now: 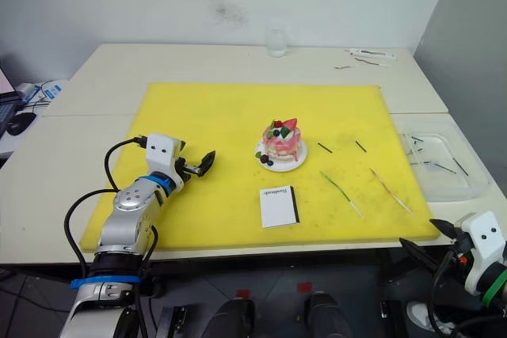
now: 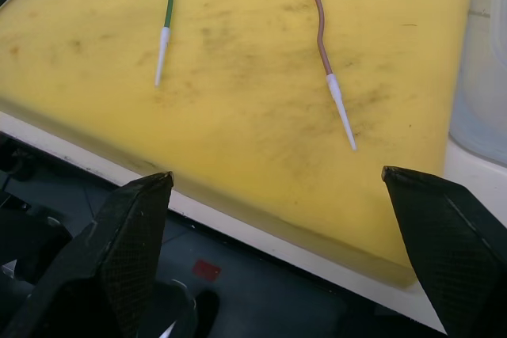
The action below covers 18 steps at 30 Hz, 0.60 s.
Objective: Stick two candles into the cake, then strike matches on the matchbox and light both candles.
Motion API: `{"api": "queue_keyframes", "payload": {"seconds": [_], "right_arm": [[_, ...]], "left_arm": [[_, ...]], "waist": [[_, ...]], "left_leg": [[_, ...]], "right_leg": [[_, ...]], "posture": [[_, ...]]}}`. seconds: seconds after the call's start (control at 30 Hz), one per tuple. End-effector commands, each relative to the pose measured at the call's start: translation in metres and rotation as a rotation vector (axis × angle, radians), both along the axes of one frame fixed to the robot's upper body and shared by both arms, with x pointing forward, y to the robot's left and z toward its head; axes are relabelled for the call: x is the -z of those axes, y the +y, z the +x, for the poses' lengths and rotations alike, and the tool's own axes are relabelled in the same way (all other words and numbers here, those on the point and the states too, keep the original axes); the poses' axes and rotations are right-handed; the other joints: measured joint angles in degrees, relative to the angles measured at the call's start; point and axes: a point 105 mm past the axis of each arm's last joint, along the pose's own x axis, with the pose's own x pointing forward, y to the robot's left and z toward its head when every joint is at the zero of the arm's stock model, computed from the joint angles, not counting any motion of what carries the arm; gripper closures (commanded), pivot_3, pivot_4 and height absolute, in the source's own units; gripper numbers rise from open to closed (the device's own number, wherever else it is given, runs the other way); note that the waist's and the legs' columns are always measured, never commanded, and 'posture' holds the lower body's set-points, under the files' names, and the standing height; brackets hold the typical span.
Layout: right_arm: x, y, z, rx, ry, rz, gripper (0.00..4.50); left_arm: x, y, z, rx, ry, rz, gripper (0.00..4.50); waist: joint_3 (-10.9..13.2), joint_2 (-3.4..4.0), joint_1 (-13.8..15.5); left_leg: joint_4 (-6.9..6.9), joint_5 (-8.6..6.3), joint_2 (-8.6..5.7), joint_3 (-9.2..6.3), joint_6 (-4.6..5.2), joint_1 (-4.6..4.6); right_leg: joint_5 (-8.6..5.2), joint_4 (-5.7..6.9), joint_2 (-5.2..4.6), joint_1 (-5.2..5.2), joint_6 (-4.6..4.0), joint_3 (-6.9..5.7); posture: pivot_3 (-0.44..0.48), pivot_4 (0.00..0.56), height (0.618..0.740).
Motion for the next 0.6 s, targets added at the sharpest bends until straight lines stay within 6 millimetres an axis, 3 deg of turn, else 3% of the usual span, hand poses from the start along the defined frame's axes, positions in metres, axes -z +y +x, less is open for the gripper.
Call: {"api": "queue_keyframes", "payload": {"seconds": [0.03,0.6], "right_arm": [[-0.01,-0.002,0.002,0.002,-0.032,-0.006,0.07],[-0.008,-0.003,0.018,0.008,-0.049,-0.01,0.07]], "left_arm": [[-0.015,0.0,0.003,0.003,-0.055,0.007,0.0],[-0.032,0.0,-0.011,0.115,-0.094,-0.081,0.0]], "waist": [[0.0,0.0,0.0],[0.0,0.0,-0.1]], "left_leg": [[0.0,0.0,0.0,0.0,0.0,0.0],[0.01,0.0,0.03,0.02,0.0,0.01]], "right_leg": [[0.0,0.0,0.0,0.0,0.0,0.0],[0.01,0.02,0.03,0.0,0.0,0.0]], "posture": [[0.0,0.15,0.74],[0.0,0.15,0.74]]}}
